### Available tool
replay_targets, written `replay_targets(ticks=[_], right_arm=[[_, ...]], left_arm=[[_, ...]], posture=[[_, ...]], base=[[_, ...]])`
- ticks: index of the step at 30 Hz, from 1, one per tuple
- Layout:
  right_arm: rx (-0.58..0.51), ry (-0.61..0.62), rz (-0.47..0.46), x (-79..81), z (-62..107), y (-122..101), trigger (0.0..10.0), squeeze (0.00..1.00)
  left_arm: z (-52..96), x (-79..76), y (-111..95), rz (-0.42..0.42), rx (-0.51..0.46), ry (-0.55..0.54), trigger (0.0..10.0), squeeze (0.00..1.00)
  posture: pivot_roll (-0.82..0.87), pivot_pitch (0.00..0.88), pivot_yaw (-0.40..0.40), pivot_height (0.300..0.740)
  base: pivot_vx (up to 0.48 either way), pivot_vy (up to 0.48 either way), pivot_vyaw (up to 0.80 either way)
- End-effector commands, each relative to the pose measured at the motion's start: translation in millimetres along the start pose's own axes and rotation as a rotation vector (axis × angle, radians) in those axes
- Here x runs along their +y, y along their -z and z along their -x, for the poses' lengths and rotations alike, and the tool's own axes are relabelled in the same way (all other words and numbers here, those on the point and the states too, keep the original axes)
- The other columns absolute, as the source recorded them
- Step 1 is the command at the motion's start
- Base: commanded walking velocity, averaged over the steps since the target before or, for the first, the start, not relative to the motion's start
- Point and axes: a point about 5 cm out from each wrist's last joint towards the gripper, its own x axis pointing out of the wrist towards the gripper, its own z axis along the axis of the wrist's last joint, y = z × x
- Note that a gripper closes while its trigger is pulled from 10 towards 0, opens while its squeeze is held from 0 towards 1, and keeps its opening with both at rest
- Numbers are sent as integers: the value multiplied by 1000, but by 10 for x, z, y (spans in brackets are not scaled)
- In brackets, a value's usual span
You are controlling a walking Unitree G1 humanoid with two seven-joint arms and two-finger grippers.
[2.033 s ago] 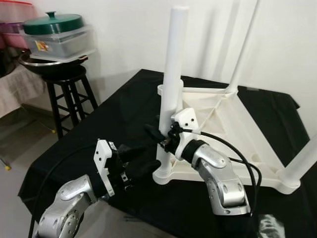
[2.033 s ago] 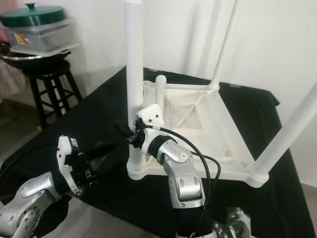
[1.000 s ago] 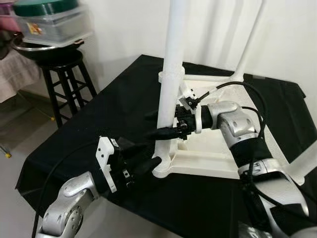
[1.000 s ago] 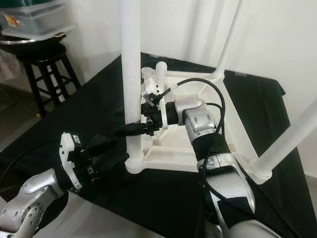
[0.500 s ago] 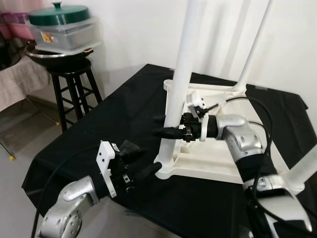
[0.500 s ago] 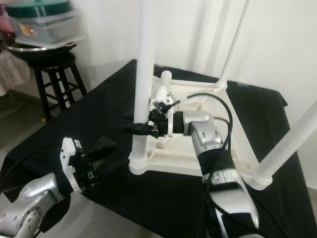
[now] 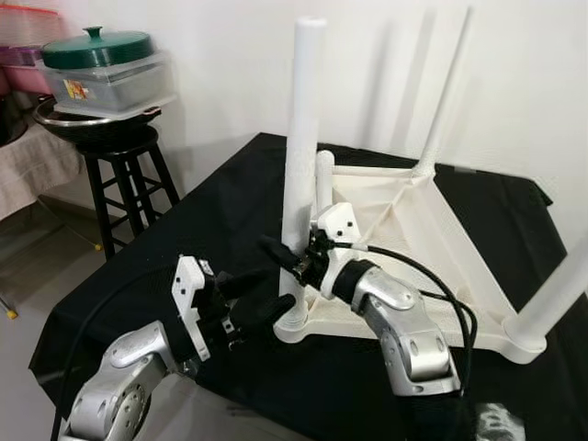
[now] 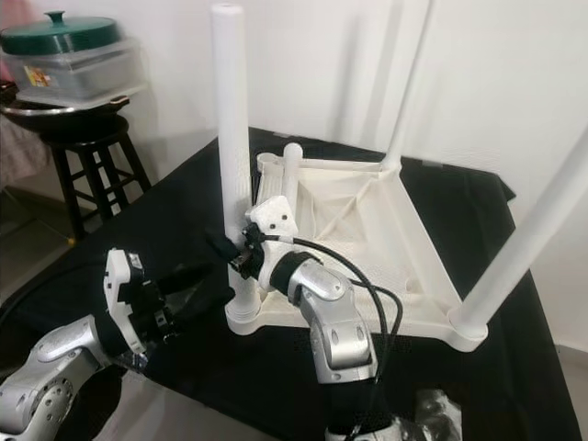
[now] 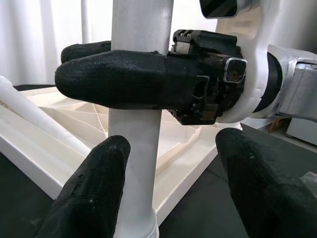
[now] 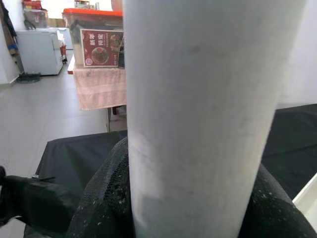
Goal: Building children table
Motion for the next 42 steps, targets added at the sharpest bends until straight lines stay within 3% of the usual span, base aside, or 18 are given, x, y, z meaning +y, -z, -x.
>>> replay_targets(ticks=[1,2,3,4,6,8,9,12,13,16,23,24,25,26,33,38,40,42], right_arm=[[179,54,-71,-72,78,368,0,0],[175,21,-94,-104,83,330,10000,0],[153,-27,-101,-136,89,245,10000,675],[128,-127,-87,-160,89,141,10000,1000],[112,-193,-73,-170,94,72,10000,1000],[65,-317,19,-203,122,-121,10000,1000],[65,-317,19,-203,122,-121,10000,1000],[35,-485,126,-324,133,-301,10000,1000],[39,-566,152,-397,115,-373,10000,24],[62,-659,152,-495,74,-451,10000,0],[105,-699,106,-623,-76,-479,10000,0],[109,-695,96,-645,-112,-488,2471,0],[109,-695,96,-645,-112,-488,2471,0],[110,-697,88,-665,-140,-504,0,0],[140,-738,69,-725,-117,-489,0,0],[145,-753,77,-778,7,-388,0,0],[145,-725,88,-801,44,-334,0,0],[157,-533,100,-830,105,-148,0,0]], left_arm=[[16,7,25,0,7,-13,10000,0],[14,8,25,-2,2,-21,10000,0],[11,9,27,-2,2,-21,10000,0],[6,7,32,1,3,-16,10000,0],[1,4,36,4,5,-12,10000,0],[-6,1,41,7,9,-3,10000,0],[-6,1,41,7,9,-3,10000,0],[-13,3,44,8,9,-1,10000,0],[-15,4,46,7,8,-4,10000,0],[-15,3,48,7,7,-7,10000,0],[-21,2,66,10,12,-6,10000,0],[-23,0,72,11,14,-5,10000,0],[-23,0,72,11,14,-5,10000,0],[-23,-3,78,11,16,-4,10000,0],[-21,-8,88,12,20,0,10000,0],[-14,-19,93,15,22,4,10000,0],[-12,-24,94,17,23,6,10000,0],[-5,-35,91,19,24,10,10000,0]], posture=[[-88,11,-50,740],[-85,8,-52,740],[-87,6,-51,740],[-88,4,-47,740],[-86,3,-47,740],[-83,1,-50,740],[-83,1,-50,740],[-70,0,-53,740],[-64,0,-53,740],[-59,0,-55,740],[-30,0,-54,740],[-22,0,-54,740],[-22,0,-54,740],[-22,0,-54,740],[-21,0,-52,740],[-25,0,-43,740],[-27,0,-42,740],[-34,0,-55,740]], base=[[0,0,0],[0,0,0],[0,0,0],[0,0,0],[0,0,0],[0,0,0],[0,0,0],[0,0,0],[0,0,0],[0,0,0],[0,0,0],[0,0,0],[0,0,0],[0,0,0],[0,0,0],[0,0,0],[0,0,0],[0,0,0]])
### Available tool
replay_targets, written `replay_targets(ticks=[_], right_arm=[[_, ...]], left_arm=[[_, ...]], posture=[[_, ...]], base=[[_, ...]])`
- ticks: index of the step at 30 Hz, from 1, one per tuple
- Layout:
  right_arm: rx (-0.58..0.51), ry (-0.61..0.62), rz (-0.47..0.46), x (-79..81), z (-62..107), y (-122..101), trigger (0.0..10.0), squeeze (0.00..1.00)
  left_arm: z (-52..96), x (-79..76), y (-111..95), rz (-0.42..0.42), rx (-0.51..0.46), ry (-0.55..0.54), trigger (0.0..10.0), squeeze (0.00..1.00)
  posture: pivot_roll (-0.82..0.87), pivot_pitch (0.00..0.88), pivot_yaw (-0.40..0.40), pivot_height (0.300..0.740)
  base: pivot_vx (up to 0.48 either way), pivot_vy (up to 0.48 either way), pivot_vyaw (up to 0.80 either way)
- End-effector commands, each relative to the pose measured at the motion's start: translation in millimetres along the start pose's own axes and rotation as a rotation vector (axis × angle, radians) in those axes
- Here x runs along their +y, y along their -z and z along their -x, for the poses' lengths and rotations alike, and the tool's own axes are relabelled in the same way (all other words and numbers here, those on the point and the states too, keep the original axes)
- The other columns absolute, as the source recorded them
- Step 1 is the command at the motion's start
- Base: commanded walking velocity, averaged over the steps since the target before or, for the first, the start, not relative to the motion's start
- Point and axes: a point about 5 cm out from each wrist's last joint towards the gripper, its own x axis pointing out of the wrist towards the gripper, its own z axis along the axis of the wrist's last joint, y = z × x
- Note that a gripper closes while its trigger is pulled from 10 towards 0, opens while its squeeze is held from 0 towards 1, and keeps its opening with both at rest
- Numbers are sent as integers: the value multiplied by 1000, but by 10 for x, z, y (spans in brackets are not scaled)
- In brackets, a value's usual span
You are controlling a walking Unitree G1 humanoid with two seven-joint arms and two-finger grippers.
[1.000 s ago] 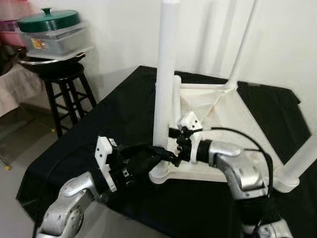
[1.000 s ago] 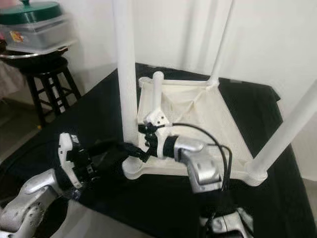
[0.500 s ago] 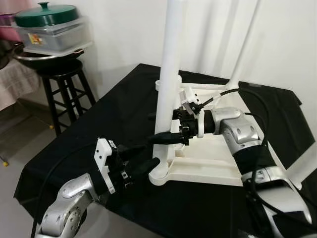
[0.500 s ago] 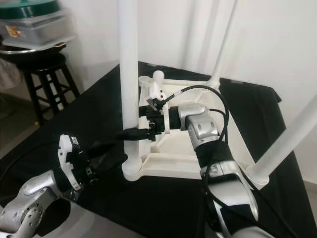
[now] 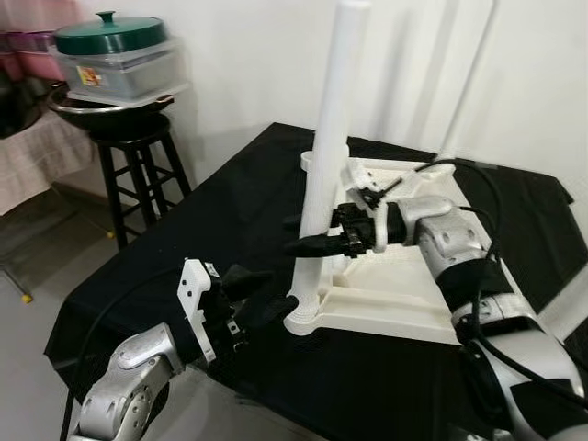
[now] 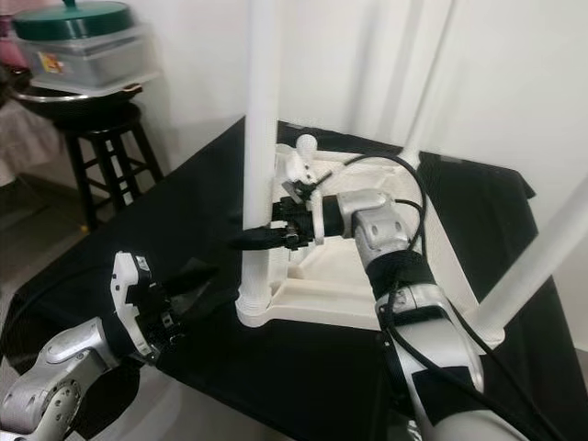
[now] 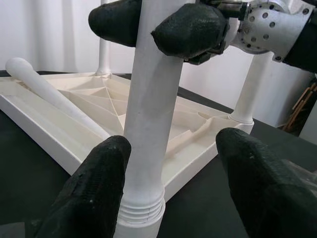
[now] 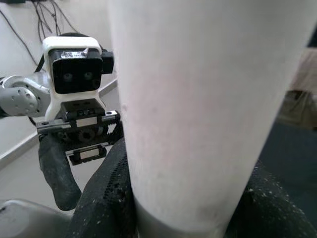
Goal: Building children table
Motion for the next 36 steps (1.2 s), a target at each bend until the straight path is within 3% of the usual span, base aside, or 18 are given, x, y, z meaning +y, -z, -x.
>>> replay_targets(ticks=[1,2,3,4,5,6,7,9,17,18,20,21,25,27,29,30,32,36], right_arm=[[69,160,-29,29,63,245,0,0],[79,283,-54,72,64,359,0,0],[79,283,-54,72,64,359,0,0],[46,579,-151,132,-27,521,0,0],[46,579,-151,132,-27,521,0,0],[85,793,-261,432,-132,769,0,0],[85,793,-261,432,-132,769,0,0],[93,983,-270,698,-53,725,0,0],[179,958,-182,628,-18,639,0,0],[169,944,-179,600,-25,600,10000,0],[142,931,-187,594,-46,546,10000,0],[93,920,-196,555,-56,467,10000,1000],[-56,763,-154,503,-110,147,10000,1000],[-102,657,-77,489,-103,0,10000,1000],[-114,432,60,492,-33,-135,10000,1000],[-96,347,90,482,5,-141,10000,0],[-34,224,124,431,44,-97,10000,0],[-6,140,111,384,61,-73,10000,0]], left_arm=[[3,-35,20,13,7,18,10000,0],[9,-40,17,13,7,19,10000,0],[9,-40,17,13,7,19,10000,0],[26,-39,10,12,7,19,10000,0],[26,-39,10,12,7,19,10000,0],[43,-31,-5,12,6,17,10000,0],[43,-31,-5,12,6,17,10000,0],[55,-9,-8,13,15,28,10000,0],[57,10,-18,9,9,11,10000,0],[59,13,-22,8,6,6,10000,0],[58,15,-24,8,5,6,10000,0],[55,17,-25,9,6,8,10000,0],[50,15,-25,13,11,20,10000,0],[48,15,-24,15,13,24,10000,0],[39,12,-20,18,15,29,10000,0],[35,10,-19,19,15,30,10000,0],[30,4,-15,19,16,31,10000,0],[28,0,-13,20,17,31,10000,0]], posture=[[-34,0,-55,740],[-35,0,-63,740],[-35,0,-63,740],[-40,0,-67,740],[-40,0,-67,740],[-51,11,-42,740],[-51,11,-42,740],[-88,0,-15,740],[-53,2,-36,740],[-53,3,-32,740],[-52,1,-32,740],[-52,0,-31,740],[-52,1,-27,740],[-48,0,-23,740],[-41,0,-17,740],[-34,0,-18,740],[-27,0,-17,740],[-24,0,-16,740]], base=[[0,0,0],[0,0,0],[0,0,0],[0,0,0],[0,0,0],[0,0,0],[0,0,0],[0,0,0],[0,0,0],[0,0,0],[0,0,0],[0,0,0],[0,0,0],[0,0,0],[0,0,0],[0,0,0],[0,0,0],[0,0,0]])
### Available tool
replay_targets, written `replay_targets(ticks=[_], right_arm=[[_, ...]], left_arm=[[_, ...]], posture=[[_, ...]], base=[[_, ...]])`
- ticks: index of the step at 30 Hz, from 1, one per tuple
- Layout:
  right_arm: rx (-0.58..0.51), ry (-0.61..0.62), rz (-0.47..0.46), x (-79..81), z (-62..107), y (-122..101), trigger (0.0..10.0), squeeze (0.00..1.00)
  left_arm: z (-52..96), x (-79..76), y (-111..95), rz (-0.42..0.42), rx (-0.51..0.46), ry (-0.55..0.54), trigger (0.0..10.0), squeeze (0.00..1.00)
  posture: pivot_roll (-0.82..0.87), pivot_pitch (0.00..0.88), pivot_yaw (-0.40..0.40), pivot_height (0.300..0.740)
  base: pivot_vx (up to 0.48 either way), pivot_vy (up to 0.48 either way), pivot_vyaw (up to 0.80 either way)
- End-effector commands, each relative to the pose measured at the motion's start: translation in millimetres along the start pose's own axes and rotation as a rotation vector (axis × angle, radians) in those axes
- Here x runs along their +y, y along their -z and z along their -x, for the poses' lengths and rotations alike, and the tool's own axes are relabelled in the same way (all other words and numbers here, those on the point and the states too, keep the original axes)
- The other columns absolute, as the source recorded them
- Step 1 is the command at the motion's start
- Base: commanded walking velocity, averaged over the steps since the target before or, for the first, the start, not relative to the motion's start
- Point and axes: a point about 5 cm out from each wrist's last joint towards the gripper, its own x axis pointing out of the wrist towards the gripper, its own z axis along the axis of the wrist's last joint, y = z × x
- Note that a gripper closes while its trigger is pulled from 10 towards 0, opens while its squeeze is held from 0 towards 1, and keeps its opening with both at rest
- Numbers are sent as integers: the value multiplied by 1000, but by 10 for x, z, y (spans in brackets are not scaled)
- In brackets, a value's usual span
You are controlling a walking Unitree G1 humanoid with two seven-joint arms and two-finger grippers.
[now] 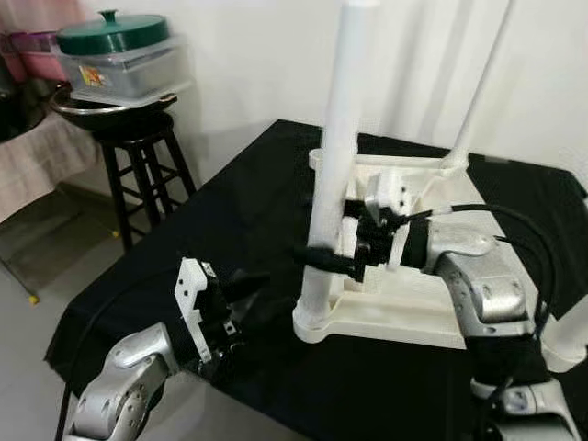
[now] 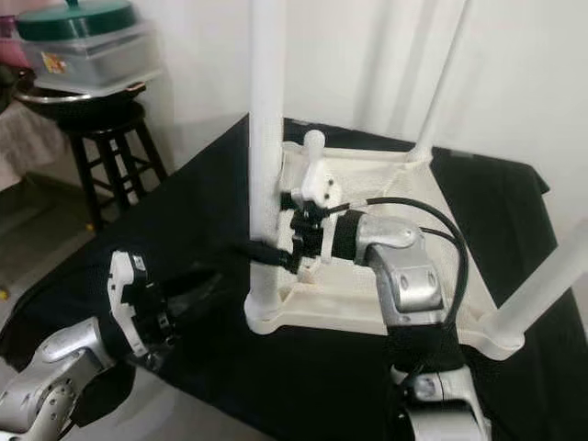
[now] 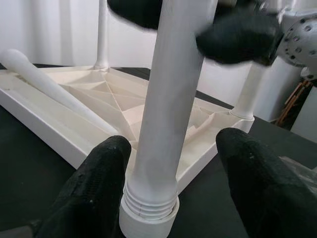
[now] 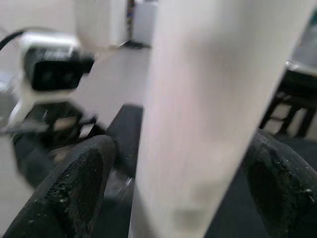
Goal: Building children table
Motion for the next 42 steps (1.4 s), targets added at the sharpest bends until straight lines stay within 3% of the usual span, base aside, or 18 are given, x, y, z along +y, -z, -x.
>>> replay_targets(ticks=[1,5,6,7,8,9,19,24,25,26,27,29,30,31,32,36,38,42], right_arm=[[25,-101,-4,-98,-41,-15,10000,0],[25,-114,-21,-189,-87,-28,10000,0],[13,-123,-30,-243,-123,-47,5529,0],[13,-123,-30,-243,-123,-47,5529,0],[7,-137,-32,-281,-159,-61,2353,0],[3,-165,-35,-308,-183,-66,235,0],[54,-220,-31,-352,-141,17,0,0],[83,-115,-8,-368,-38,98,0,0],[126,-35,4,-352,-14,177,0,0],[126,-35,4,-352,-14,177,0,0],[164,160,-58,-245,-112,358,0,0],[164,160,-58,-245,-112,358,0,0],[198,554,-238,412,-393,668,0,0],[198,554,-238,412,-393,668,0,0],[201,668,-296,587,-392,689,0,0],[197,707,-270,550,-350,645,0,0],[204,693,-153,285,-307,539,0,0],[204,701,-145,234,-323,533,0,0]], left_arm=[[-9,-24,21,10,12,12,10000,0],[-9,-29,24,11,13,11,10000,0],[-8,-32,24,12,14,12,10000,0],[-8,-32,24,12,14,12,10000,0],[-8,-36,25,13,16,13,10000,0],[-8,-39,25,14,18,14,10000,0],[2,-53,27,20,22,19,10000,0],[0,-56,25,21,20,18,10000,0],[2,-58,23,22,19,18,10000,0],[2,-58,23,22,19,18,10000,0],[10,-56,18,21,17,18,10000,0],[10,-56,18,21,17,18,10000,0],[27,-40,10,19,18,16,10000,0],[27,-40,10,19,18,16,10000,0],[32,-34,12,19,19,16,10000,0],[32,-27,22,22,23,20,10000,0],[24,-14,47,28,38,38,10000,0],[24,-12,49,23,34,26,10000,0]], posture=[[-15,0,-17,740],[-9,0,-14,740],[-5,0,-11,740],[-5,0,-11,740],[1,0,-9,740],[4,1,-8,740],[3,5,-5,740],[-2,8,-12,740],[-8,11,-19,740],[-8,11,-19,740],[-10,16,-34,740],[-10,16,-34,740],[-22,17,-11,740],[-22,17,-11,740],[-22,17,-11,740],[-40,0,1,740],[-31,0,-17,740],[-27,0,-17,740]], base=[[0,0,0],[0,0,0],[0,0,0],[0,0,0],[0,0,0],[0,0,0],[0,0,0],[0,0,0],[0,0,0],[0,0,0],[0,0,0],[0,0,0],[0,0,0],[0,0,0],[0,0,0],[0,0,0],[0,0,0],[0,0,0]])
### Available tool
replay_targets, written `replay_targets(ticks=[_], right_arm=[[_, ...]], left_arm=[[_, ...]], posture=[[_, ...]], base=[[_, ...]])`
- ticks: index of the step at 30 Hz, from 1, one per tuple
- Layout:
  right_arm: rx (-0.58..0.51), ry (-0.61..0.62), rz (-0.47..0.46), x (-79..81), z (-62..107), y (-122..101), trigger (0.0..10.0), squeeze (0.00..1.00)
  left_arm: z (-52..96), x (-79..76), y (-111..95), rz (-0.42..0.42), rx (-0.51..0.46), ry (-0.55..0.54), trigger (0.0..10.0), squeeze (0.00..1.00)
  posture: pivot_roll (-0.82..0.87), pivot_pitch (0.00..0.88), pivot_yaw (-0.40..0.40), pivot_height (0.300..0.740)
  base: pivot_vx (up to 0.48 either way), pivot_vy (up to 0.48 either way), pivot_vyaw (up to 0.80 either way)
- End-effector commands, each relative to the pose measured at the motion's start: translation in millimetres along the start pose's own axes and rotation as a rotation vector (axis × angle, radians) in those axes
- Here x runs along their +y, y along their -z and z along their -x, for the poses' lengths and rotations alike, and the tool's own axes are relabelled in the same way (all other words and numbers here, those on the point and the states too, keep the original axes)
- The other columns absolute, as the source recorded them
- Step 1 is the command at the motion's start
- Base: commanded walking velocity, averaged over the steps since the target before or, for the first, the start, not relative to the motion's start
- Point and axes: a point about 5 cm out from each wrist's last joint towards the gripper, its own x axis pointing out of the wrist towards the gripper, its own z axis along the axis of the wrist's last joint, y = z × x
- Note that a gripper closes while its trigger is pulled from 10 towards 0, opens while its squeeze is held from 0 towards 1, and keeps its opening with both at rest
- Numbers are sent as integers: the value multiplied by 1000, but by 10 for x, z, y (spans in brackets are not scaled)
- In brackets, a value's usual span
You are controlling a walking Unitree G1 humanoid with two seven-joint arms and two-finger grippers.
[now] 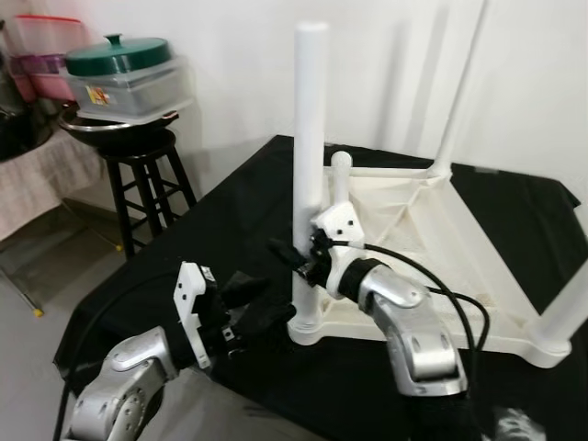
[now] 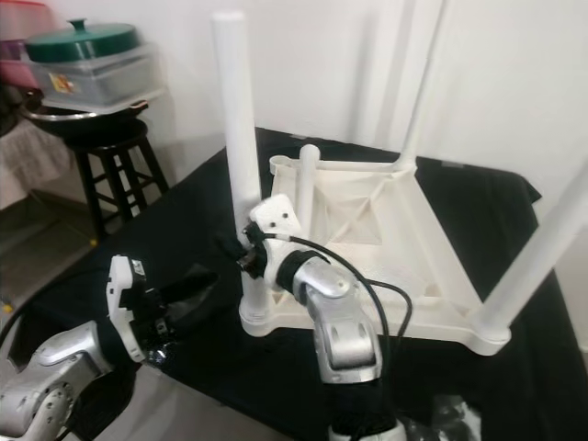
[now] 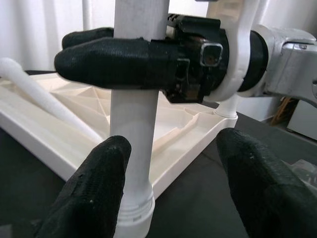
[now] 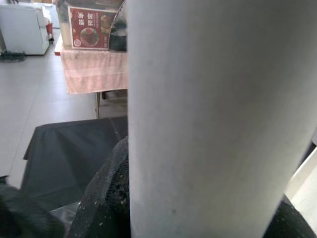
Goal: Building children table
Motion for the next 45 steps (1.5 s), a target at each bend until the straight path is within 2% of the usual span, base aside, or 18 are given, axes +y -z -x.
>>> replay_targets(ticks=[1,2,3,4,6,7,10,12,13,15,18,26,27,38,40,43,44,45], right_arm=[[140,90,20,-147,46,250,10000,0],[116,74,12,-158,24,212,10000,86],[58,-9,-1,-159,-23,116,10000,1000],[-2,-108,-23,-152,-61,20,10000,1000],[-2,-108,-23,-152,-61,20,10000,1000],[-72,-252,-6,-142,-79,-89,10000,1000],[-142,-427,48,-144,-20,-228,10000,980],[-142,-427,48,-144,-20,-228,10000,980],[-149,-528,72,-181,7,-260,10000,0],[-149,-528,72,-181,7,-260,10000,0],[-75,-727,75,-306,-25,-254,10000,0],[-53,-769,45,-359,-132,-249,10000,0],[-60,-778,13,-370,-195,-250,0,0],[-111,-783,-39,-452,-128,-154,0,0],[-110,-723,-28,-493,-97,-118,0,0],[13,-238,-80,-397,-46,159,0,0],[73,-19,-161,-184,-8,310,0,0],[101,52,-205,43,44,373,0,0]], left_arm=[[18,12,11,-13,14,-11,10000,0],[19,15,12,-16,13,-18,10000,0],[20,16,15,-16,13,-18,10000,0],[17,17,18,-14,15,-16,10000,0],[17,17,18,-14,15,-16,10000,0],[11,18,21,-12,16,-12,10000,0],[-3,20,23,-11,17,-8,10000,0],[-3,20,23,-11,17,-8,10000,0],[-11,22,23,-12,16,-9,10000,0],[-11,22,23,-12,16,-9,10000,0],[-27,32,24,-17,6,-21,10000,0],[-31,34,25,-18,3,-23,10000,0],[-37,33,27,-18,2,-22,10000,0],[-70,15,20,-20,-14,-26,10000,0],[-70,13,16,-20,-17,-26,10000,0],[-45,10,-4,-21,-21,-26,10000,0],[-34,16,-15,-22,-23,-26,10000,0],[-31,23,-26,-23,-24,-27,10000,0]], posture=[[-19,0,-18,740],[-18,0,-15,740],[-18,0,-15,740],[-21,0,-13,740],[-21,0,-13,740],[-21,0,-11,740],[-17,0,-11,740],[-17,0,-11,740],[-11,0,-17,740],[-11,0,-17,740],[0,0,-28,740],[1,0,-28,740],[4,0,-32,740],[-16,0,-44,740],[-21,0,-45,740],[-45,0,-56,740],[-65,0,-44,740],[-67,4,-30,740]], base=[[0,0,0],[0,0,0],[0,0,0],[0,0,0],[0,0,0],[0,0,0],[0,0,0],[0,0,0],[0,0,0],[0,0,0],[0,0,0],[0,0,0],[0,0,0],[0,0,0],[0,0,0],[0,0,0],[0,0,0],[0,0,0]])
